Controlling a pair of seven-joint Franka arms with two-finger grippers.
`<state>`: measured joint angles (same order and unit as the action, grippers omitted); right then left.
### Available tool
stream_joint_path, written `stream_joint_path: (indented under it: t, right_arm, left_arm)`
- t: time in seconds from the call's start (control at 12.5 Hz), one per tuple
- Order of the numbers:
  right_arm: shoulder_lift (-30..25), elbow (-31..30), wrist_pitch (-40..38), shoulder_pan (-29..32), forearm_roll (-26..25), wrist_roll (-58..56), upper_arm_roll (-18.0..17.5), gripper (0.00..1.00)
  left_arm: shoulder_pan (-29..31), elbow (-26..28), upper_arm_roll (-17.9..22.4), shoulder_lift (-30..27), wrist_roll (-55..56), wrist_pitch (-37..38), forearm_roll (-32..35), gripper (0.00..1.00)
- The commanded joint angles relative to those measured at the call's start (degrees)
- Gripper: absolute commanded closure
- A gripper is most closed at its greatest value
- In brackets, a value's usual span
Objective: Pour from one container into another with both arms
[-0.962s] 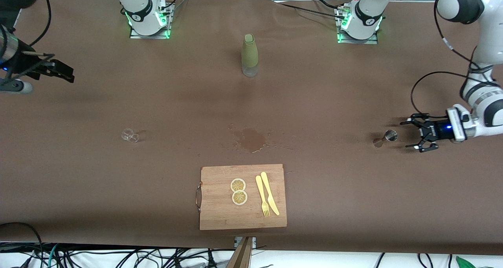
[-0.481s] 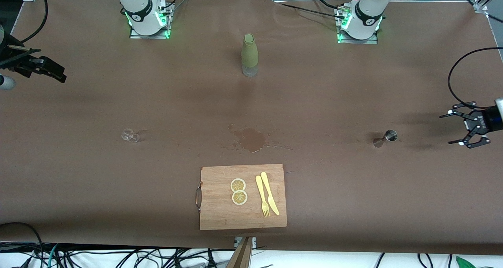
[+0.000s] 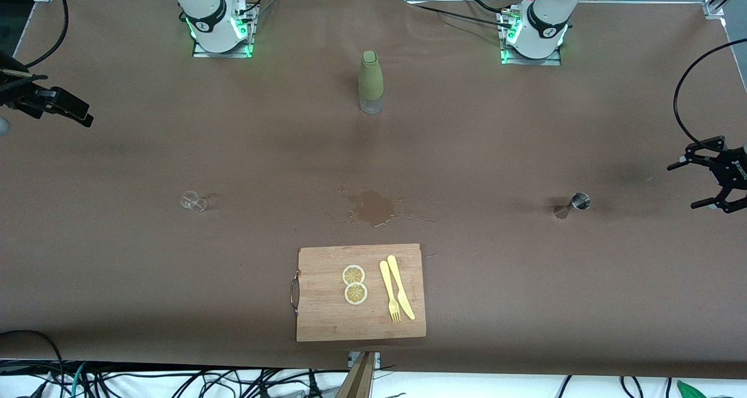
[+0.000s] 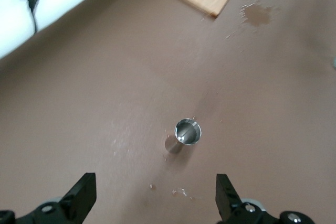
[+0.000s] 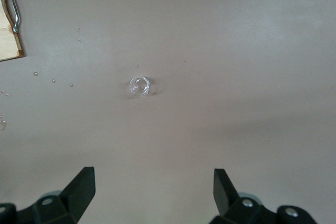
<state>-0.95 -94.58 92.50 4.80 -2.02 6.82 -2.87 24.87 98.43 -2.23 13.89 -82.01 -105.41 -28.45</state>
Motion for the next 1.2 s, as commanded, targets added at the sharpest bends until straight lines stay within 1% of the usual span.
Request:
stream_joint_path:
  t: [0.0,0.16,0.24,0.4,0.48,0.56,0.64,0.72,0.88,0.96,1.04,1.12]
  right_arm:
    - [0.69,0.28,1.01,0.04,0.97,-0.14,0.23,0.0]
    - [0.6,0.28,1.01,0.04,0.97,-0.14,0.23,0.0]
    - [0.6,0.28,1.01,0.04,0.97,-0.14,0.23,0.0]
    - [0.69,0.28,1.1,0.12,1.05,-0.14,0.23,0.0]
    - [0.6,0.28,1.02,0.04,1.05,-0.14,0.23,0.0]
    - [0.6,0.28,1.01,0.04,1.05,-0.14,0.14,0.0]
    - [0.6,0.28,1.01,0.04,1.05,-0.14,0.14,0.0]
    - [0.6,0.28,1.01,0.04,1.05,-0.23,0.14,0.0]
    - [0.6,0.28,1.01,0.04,1.05,-0.23,0.14,0.0]
    - [0.6,0.28,1.01,0.04,1.05,-0.23,0.14,0.0]
    - [0.6,0.28,1.01,0.04,1.05,-0.23,0.14,0.0]
    - [0.69,0.28,1.01,0.04,1.05,-0.23,0.14,0.0]
  left_arm:
    - [0.09,7.38,-4.78,-8.42,19.61,-2.78,4.62,0.0]
    - [0.09,8.53,-10.75,-12.99,37.37,-2.78,11.45,0.0]
    - [0.09,8.97,-13.04,-14.67,45.8,-2.17,13.32,0.0]
    - [-0.34,11.42,-16.91,-18.97,63.91,-0.25,13.77,0.0]
    - [-0.35,11.44,-18.41,-20.56,71.22,0.37,16.12,0.0]
    - [-0.35,11.44,-19.3,-21.53,74.94,1.16,21.19,0.0]
    - [-0.35,10.83,-19.57,-22.15,74.81,1.17,27.16,0.0]
    - [-0.26,10.12,-19.14,-22.33,74.63,1.26,29.75,0.0]
    - [-0.35,8.28,-18.43,-22.68,74.8,2.91,29.68,0.0]
    - [-0.35,7.4,-18.25,-22.77,74.54,6.41,29.6,0.0]
    - [-0.26,7.22,-17.9,-22.77,74.8,7.58,29.42,0.0]
    - [-0.26,7.22,-17.29,-22.77,74.81,7.93,26.9,0.0]
